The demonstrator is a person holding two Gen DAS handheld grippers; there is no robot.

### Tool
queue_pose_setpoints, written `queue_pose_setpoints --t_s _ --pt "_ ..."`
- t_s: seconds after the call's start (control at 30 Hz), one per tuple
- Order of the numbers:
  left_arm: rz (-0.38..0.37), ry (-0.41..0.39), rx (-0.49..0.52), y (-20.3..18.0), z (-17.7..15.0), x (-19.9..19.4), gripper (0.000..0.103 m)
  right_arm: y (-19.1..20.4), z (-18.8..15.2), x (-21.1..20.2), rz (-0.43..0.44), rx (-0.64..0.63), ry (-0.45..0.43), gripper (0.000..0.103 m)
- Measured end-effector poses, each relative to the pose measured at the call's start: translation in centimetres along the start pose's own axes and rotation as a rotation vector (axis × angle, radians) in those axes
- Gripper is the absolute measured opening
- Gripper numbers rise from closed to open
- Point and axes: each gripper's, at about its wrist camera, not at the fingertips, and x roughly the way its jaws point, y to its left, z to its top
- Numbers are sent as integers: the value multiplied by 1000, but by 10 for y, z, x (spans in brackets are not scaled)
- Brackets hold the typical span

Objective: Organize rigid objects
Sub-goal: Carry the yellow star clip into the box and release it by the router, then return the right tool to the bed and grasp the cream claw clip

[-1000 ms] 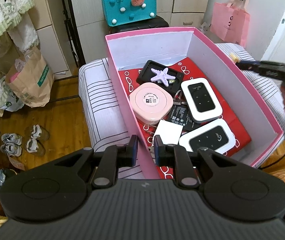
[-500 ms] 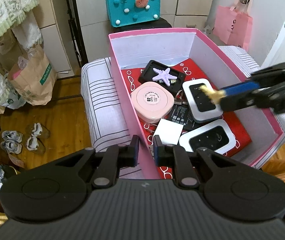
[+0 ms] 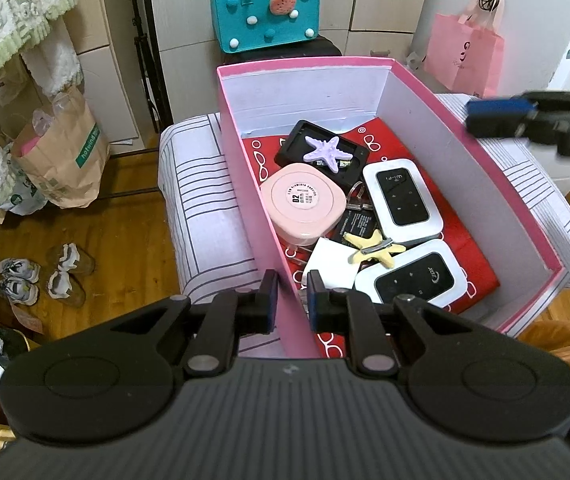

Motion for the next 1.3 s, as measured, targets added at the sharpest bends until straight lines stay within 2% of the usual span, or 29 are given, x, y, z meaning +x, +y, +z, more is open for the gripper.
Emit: queue_pose_setpoints --t_s 0.13,0.3,0.37,0.5,0.7,0.77,0.9,0.93,0.97,1.0,1.03,1.2,1.3 --pt "-1 0 -9 1 0 0 15 -32 -3 -22 -144 26 -61 47" --pt "13 4 -12 -2 1 1 15 -82 -13 -22 -276 65 -79 49" --pt "13 7 -15 -2 2 1 15 -98 -18 -15 -293 67 -76 59" --pt "14 10 -24 -1 2 2 15 -118 -32 14 -302 19 -44 63" --pt "14 22 -33 -1 4 3 15 -124 -48 58 -280 -46 21 69" --pt "14 25 -38 0 4 4 15 -123 -49 74 -301 -80 33 73" --pt "10 38 -34 1 5 6 15 -123 -43 102 -346 -86 38 73" --pt "8 40 -37 1 5 6 15 -125 -41 105 -344 -74 36 72" --pt "6 42 -40 2 6 6 15 -127 -41 107 -340 -61 38 56" --pt "5 42 -42 2 6 6 15 -129 -40 110 -331 -42 62 50" --pt "5 41 -41 1 6 5 15 -130 -39 111 -326 -24 76 50" --pt "-2 37 -41 2 5 4 15 -131 -37 80 -309 75 -36 49" --pt "-2 34 -39 2 4 5 15 -125 -29 49 -256 142 -117 50"
